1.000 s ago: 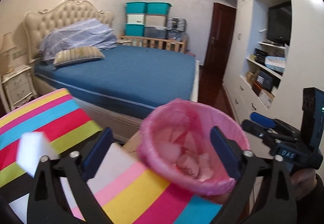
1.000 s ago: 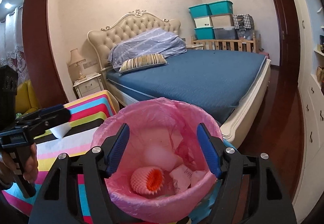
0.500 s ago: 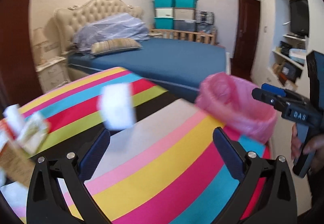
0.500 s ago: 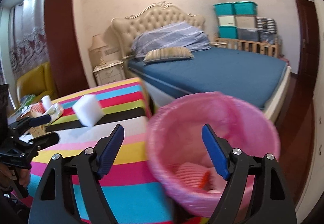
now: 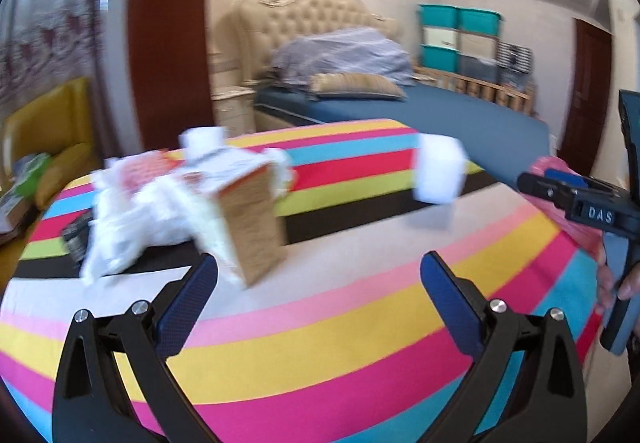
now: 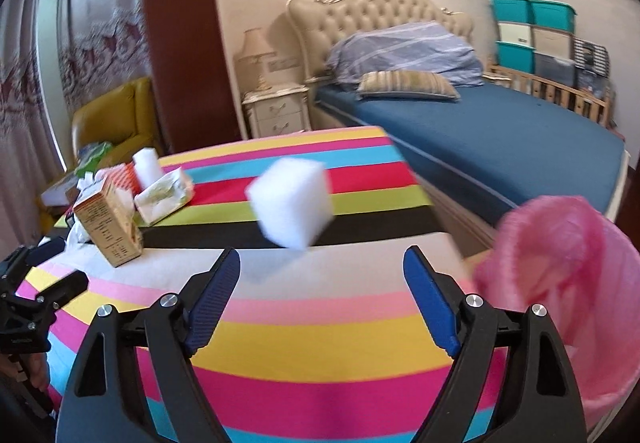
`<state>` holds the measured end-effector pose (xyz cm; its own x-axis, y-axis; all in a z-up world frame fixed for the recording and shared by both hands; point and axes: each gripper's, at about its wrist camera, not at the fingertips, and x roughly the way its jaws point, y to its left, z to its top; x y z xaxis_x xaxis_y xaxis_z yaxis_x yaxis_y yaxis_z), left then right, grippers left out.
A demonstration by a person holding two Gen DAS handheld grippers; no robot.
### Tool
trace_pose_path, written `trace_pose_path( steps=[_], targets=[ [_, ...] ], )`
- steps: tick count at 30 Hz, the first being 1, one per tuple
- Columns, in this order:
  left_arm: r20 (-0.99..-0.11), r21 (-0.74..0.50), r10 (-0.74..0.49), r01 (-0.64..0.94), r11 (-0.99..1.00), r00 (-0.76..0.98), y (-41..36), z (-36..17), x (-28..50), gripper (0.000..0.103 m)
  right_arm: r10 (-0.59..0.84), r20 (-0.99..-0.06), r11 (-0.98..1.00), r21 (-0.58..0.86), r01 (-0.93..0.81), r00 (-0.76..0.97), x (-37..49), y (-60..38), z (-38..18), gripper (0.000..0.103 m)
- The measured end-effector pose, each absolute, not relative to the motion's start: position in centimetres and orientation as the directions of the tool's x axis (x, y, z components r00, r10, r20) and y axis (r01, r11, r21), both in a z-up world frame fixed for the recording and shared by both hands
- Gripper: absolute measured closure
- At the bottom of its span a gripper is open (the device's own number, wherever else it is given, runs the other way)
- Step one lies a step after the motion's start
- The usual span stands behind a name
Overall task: Collect trash
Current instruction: 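Grasp the white foam block with the right gripper while the left grasps the milk carton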
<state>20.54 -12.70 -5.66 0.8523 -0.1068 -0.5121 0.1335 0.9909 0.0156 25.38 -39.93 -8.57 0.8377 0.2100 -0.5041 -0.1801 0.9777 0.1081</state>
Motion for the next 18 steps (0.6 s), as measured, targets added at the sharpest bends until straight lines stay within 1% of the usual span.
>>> trace_pose_path(
  steps=[1, 3, 6, 12, 18],
  targets=[
    [-0.512, 0.018, -0.077, 0.101, 0.995, 0.856, -11.9, -5.6, 20.7, 0.005, 0.212, -0.512, 0.977, 0.102, -0.186, 0.833, 25.7, -39.2, -8.7, 0.022],
    [-0.527, 0.003, -0.056, 0.068, 0.998, 0.848, -10.8, -5.6, 21.1, 0.005, 0.218, -0.529, 0.976, 0.097, -0.197, 0.82, 26.8, -37.4, -8.9, 0.021],
    [-0.554, -0.054, -0.035, 0.006, 0.999, 0.831, -9.2, -5.6, 22.6, 0.005, 0.22, -0.554, 0.975, 0.102, -0.196, 0.803, 28.4, -35.7, -9.4, 0.02],
    [-0.559, -0.034, -0.014, -0.006, 0.999, 0.829, -9.2, -5.4, 23.6, 0.005, 0.166, -0.6, 0.986, 0.088, -0.141, 0.783, 32.4, -33.6, -10.0, 0.019],
    [-0.589, -0.06, -0.018, -0.021, 0.998, 0.808, -8.7, -6.1, 24.6, 0.005, 0.091, -0.631, 0.996, 0.065, -0.064, 0.77, 35.9, -32.8, -10.3, 0.019]
  ],
)
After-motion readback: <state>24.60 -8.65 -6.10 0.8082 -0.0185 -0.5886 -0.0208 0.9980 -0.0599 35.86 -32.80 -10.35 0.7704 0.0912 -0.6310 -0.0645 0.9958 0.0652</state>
